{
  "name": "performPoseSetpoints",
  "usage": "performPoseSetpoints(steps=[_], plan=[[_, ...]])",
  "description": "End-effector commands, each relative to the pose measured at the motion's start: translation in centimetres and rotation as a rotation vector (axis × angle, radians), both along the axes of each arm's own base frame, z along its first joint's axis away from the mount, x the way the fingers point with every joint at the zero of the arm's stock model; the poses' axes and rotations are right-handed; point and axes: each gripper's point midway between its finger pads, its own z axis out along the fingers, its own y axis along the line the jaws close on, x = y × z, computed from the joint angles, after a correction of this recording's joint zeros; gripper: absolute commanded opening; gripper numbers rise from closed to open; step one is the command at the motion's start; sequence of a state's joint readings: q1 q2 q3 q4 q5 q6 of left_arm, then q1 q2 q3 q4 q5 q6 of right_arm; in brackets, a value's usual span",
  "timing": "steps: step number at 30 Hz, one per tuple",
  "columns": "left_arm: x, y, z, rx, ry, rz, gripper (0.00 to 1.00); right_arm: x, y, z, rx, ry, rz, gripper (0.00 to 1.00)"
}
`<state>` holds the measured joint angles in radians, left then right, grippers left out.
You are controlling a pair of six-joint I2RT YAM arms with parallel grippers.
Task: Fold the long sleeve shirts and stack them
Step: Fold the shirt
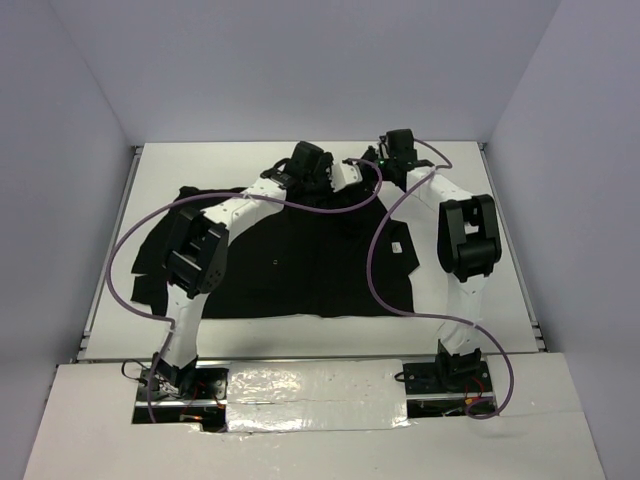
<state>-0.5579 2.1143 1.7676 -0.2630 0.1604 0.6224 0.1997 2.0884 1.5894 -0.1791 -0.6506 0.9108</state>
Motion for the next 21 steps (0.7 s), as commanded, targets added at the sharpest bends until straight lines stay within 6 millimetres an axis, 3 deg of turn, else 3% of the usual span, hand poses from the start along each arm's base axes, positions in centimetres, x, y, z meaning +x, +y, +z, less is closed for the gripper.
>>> performPoseSetpoints(steps=[1,5,8,9,10,13,15,18,21], plan=[[0.4,-1.3,-1.3,-0.024,0.034,0.004,0.99,0.5,0.8,7.0,0.065,-0.158,-0.026,0.00],[1.4,-1.5,-1.6,-0.028,0.032,0.039,0.99,0.2,1.0,6.9,0.061,-0.153,-0.021,0.00],[3.2,-1.0,-0.4,-0.044,-0.031,0.125,0.97,0.1,0.9,6.8,0.044,-0.151,-0.018,0.00],[3.3,-0.8,-0.4,-0.043,-0.033,0.139,0.92,0.0,0.9,6.7,0.044,-0.152,-0.016,0.00],[3.5,-0.8,-0.3,-0.046,-0.040,0.147,0.77,-0.1,0.9,6.8,0.045,-0.151,-0.014,0.00],[3.4,-0.9,0.0,-0.056,-0.040,0.146,0.52,-0.1,1.0,6.7,0.046,-0.149,-0.011,0.00],[3.4,-1.0,0.1,-0.057,-0.037,0.140,0.40,-0.1,1.0,6.7,0.042,-0.149,-0.012,0.00],[3.5,-0.7,0.4,-0.053,-0.038,0.154,0.00,-0.2,1.0,6.4,0.043,-0.143,-0.010,0.00],[3.5,-0.2,1.1,-0.045,-0.041,0.158,0.00,-0.1,0.7,6.1,0.038,-0.141,-0.008,0.00]])
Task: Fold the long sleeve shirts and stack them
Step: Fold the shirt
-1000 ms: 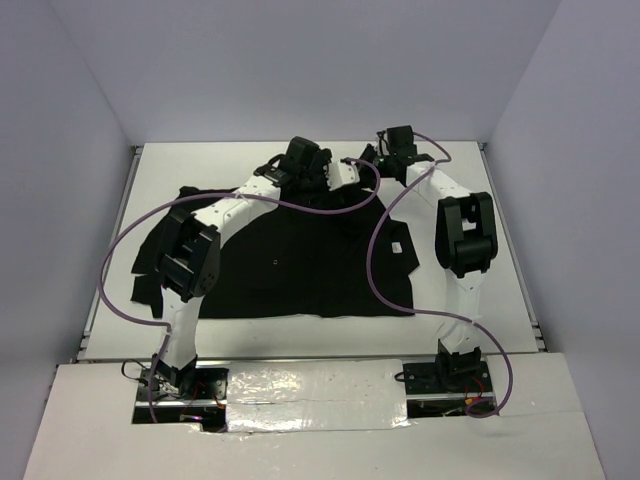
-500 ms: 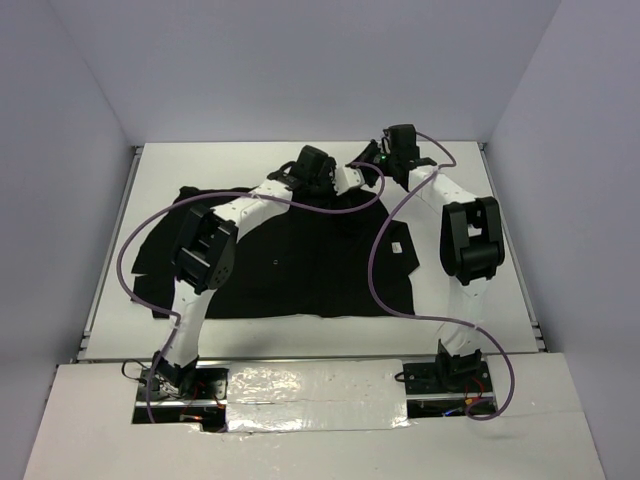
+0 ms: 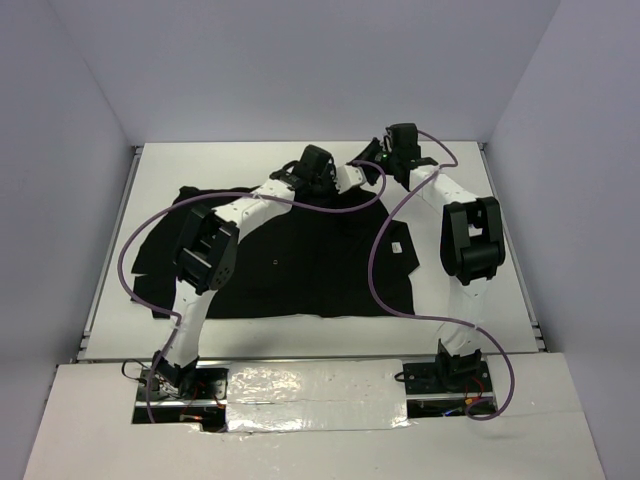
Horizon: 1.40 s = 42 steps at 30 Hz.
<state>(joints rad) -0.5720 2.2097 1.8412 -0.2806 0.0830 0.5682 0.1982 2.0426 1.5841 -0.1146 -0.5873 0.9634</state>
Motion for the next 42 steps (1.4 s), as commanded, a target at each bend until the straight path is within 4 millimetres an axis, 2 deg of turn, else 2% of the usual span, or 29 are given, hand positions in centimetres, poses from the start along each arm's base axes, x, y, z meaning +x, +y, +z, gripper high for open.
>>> performPoseSetpoints(steps=[1,2,4,5,6,7,8,9,10,11,12,13,14,15,16,19,21,25,26,27,31,34,35,37,38,39,42], plan=[[2.5,0.5,4.4,-0.070,-0.089,0.081,0.00,-1.5,0.7,3.1,0.006,-0.059,0.065,0.02],[2.5,0.7,5.4,-0.071,-0.094,0.079,0.00,-1.4,0.2,2.8,-0.020,-0.065,0.064,0.18],[2.9,1.3,7.1,-0.068,-0.116,0.079,0.00,-0.9,-2.4,1.9,-0.079,-0.043,0.005,0.37],[3.2,1.5,8.8,-0.071,-0.136,0.084,0.00,-1.0,-3.5,2.7,-0.107,-0.077,-0.013,0.49],[3.4,1.7,10.0,-0.069,-0.157,0.083,0.00,-1.1,-5.3,1.9,-0.133,-0.063,-0.047,0.53],[4.0,1.9,12.4,-0.085,-0.200,0.091,0.00,-1.3,-6.6,3.1,-0.161,-0.101,-0.083,0.55],[4.2,2.2,13.8,-0.087,-0.226,0.103,0.00,-1.5,-7.6,3.5,-0.185,-0.118,-0.099,0.57],[4.4,2.4,15.0,-0.086,-0.251,0.104,0.00,-2.0,-9.0,2.8,-0.231,-0.130,-0.105,0.58],[4.6,2.3,17.5,-0.107,-0.297,0.100,0.00,-2.5,-9.8,3.9,-0.268,-0.164,-0.122,0.58],[4.6,2.3,18.9,-0.118,-0.326,0.097,0.00,-3.0,-10.2,4.2,-0.298,-0.186,-0.121,0.58],[4.7,2.2,20.3,-0.124,-0.362,0.088,0.00,-3.9,-10.7,3.3,-0.348,-0.194,-0.102,0.58],[4.6,2.2,21.9,-0.135,-0.395,0.083,0.00,-4.7,-10.8,4.3,-0.367,-0.231,-0.099,0.57],[4.4,2.2,23.1,-0.139,-0.423,0.074,0.00,-5.3,-11.0,4.2,-0.382,-0.238,-0.096,0.57],[4.6,2.7,23.9,-0.105,-0.461,0.089,0.00,-6.5,-10.9,2.7,-0.394,-0.215,-0.077,0.55],[4.3,2.5,24.7,-0.094,-0.485,0.077,0.00,-7.2,-10.9,3.6,-0.393,-0.251,-0.078,0.54],[3.8,2.6,25.7,-0.039,-0.530,0.069,0.00,-9.5,-10.7,3.1,-0.389,-0.281,-0.061,0.50],[3.3,2.4,25.8,-0.026,-0.523,0.062,0.00,-11.0,-10.4,3.1,-0.385,-0.304,-0.058,0.47],[1.6,2.3,23.3,0.037,-0.432,0.044,0.00,-13.5,-10.2,2.3,-0.382,-0.315,-0.052,0.42],[1.1,2.4,22.3,0.063,-0.394,0.042,0.00,-14.3,-10.2,1.3,-0.380,-0.291,-0.049,0.42],[0.6,2.3,21.8,0.069,-0.369,0.043,0.00,-14.8,-10.3,1.5,-0.377,-0.297,-0.054,0.42],[-2.0,2.9,19.2,0.148,-0.240,0.034,0.00,-16.4,-10.9,0.4,-0.401,-0.255,-0.053,0.42],[-4.8,3.8,17.1,0.235,-0.121,0.006,0.00,-17.3,-11.3,0.4,-0.406,-0.241,-0.045,0.42],[-6.4,4.3,16.0,0.278,-0.059,-0.010,0.00,-17.7,-11.4,0.3,-0.410,-0.237,-0.044,0.42],[-8.2,4.7,15.0,0.314,0.006,-0.026,0.00,-18.3,-11.7,0.5,-0.418,-0.238,-0.052,0.43],[-9.3,4.4,14.6,0.322,0.041,-0.039,0.00,-18.7,-11.7,0.3,-0.420,-0.234,-0.046,0.43],[-10.7,5.0,13.9,0.353,0.098,-0.050,0.00,-19.1,-11.7,0.4,-0.423,-0.239,-0.035,0.43],[-14.0,4.9,13.3,0.329,0.226,-0.081,0.00,-20.5,-11.4,-0.1,-0.407,-0.225,-0.001,0.44]])
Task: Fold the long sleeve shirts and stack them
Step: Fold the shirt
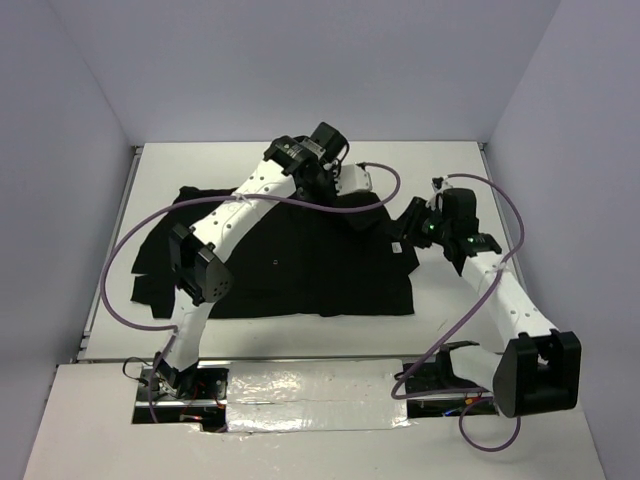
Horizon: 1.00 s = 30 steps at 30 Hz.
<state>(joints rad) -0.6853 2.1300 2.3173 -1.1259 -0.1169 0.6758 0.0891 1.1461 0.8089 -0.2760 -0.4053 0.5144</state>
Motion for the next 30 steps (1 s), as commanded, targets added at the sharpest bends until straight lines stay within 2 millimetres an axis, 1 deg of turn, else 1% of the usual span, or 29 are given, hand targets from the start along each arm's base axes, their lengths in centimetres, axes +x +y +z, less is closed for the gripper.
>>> performPoseSetpoints(steps=[1,4,5,6,8,10,11,13,14,15,16,18,20,23,25,26,28,29,30], plan=[[-5.5,1.1,1.7,-0.023,0.156,0.002,0.00,-2.0,-0.1,-1.0,-0.015,0.032,0.029,0.44],[-8.0,0.5,1.6,-0.060,0.233,0.013,0.00,-2.7,-0.7,-1.3,-0.037,0.041,0.011,0.45],[-8.9,0.3,1.0,-0.056,0.265,0.002,0.00,-2.9,-0.9,-1.2,-0.040,0.038,0.007,0.46],[-9.7,-0.1,1.4,-0.079,0.281,-0.013,0.00,-3.0,-0.9,-1.1,-0.043,0.033,0.008,0.46],[-11.2,-1.0,1.4,-0.110,0.322,-0.031,0.00,-3.1,-1.1,-1.1,-0.045,0.030,0.007,0.46],[-12.3,-1.6,1.3,-0.128,0.356,-0.038,0.00,-3.2,-1.1,-1.2,-0.049,0.030,0.010,0.46],[-13.4,-1.9,0.5,-0.112,0.388,-0.056,0.00,-3.5,-1.2,-1.5,-0.052,0.043,0.010,0.46],[-15.0,-2.1,0.2,-0.093,0.408,-0.087,0.00,-3.8,-1.4,-2.1,-0.060,0.061,0.004,0.46],[-16.2,-2.4,-0.7,-0.065,0.434,-0.112,0.00,-4.0,-1.5,-2.4,-0.062,0.068,0.003,0.46],[-16.9,-2.5,-0.8,-0.063,0.445,-0.126,0.00,-4.1,-1.5,-2.5,-0.065,0.070,0.003,0.46],[-17.9,-2.9,-1.3,-0.059,0.476,-0.146,0.00,-4.4,-1.6,-2.7,-0.066,0.068,0.001,0.46],[-18.7,-3.2,-1.5,-0.055,0.492,-0.167,0.00,-4.7,-1.7,-3.0,-0.069,0.072,-0.002,0.46],[-19.7,-3.7,-1.8,-0.047,0.507,-0.190,0.00,-4.9,-1.9,-2.8,-0.071,0.062,-0.006,0.47],[-21.3,-4.3,-1.8,-0.042,0.522,-0.241,0.00,-5.2,-2.3,-2.6,-0.084,0.051,-0.014,0.47],[-22.8,-4.6,-1.8,-0.031,0.533,-0.285,0.00,-5.4,-2.4,-2.5,-0.091,0.046,-0.017,0.47],[-23.2,-4.3,-2.4,-0.006,0.540,-0.306,0.00,-5.5,-2.5,-2.6,-0.094,0.046,-0.018,0.47],[-24.2,-4.1,-2.9,0.029,0.535,-0.347,0.00,-5.7,-2.7,-2.9,-0.095,0.049,-0.021,0.47],[-24.7,-3.8,-3.6,0.061,0.543,-0.373,0.00,-5.6,-2.8,-3.0,-0.094,0.051,-0.024,0.47],[-24.6,-3.6,-3.8,0.075,0.540,-0.380,0.00,-5.7,-2.7,-3.1,-0.089,0.055,-0.021,0.47]])
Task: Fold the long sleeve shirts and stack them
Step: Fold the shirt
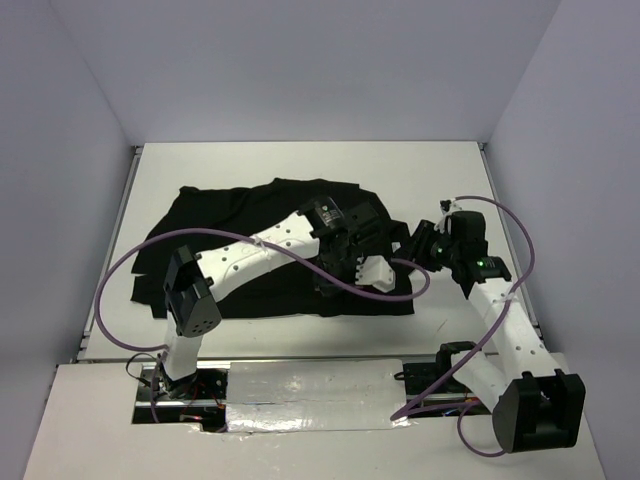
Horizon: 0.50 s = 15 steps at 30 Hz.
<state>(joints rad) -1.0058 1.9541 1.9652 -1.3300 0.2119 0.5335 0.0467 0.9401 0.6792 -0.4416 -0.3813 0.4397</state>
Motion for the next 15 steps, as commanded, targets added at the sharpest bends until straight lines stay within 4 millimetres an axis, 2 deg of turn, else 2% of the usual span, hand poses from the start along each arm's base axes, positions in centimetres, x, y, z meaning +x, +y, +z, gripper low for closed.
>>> performPoseSetpoints(steps=[1,9,15], plan=[[-2.0,1.1,0.9,0.006,0.011,-0.091,0.00,-0.4,-0.4,-0.6,-0.012,0.002,0.002,0.47],[-3.4,0.4,0.2,-0.007,0.045,-0.190,0.00,-0.7,-0.6,-0.5,-0.018,-0.003,-0.005,0.47],[-2.9,-0.3,-1.0,-0.006,0.038,-0.303,0.00,-0.7,-0.6,-0.9,-0.016,0.013,-0.007,0.47]])
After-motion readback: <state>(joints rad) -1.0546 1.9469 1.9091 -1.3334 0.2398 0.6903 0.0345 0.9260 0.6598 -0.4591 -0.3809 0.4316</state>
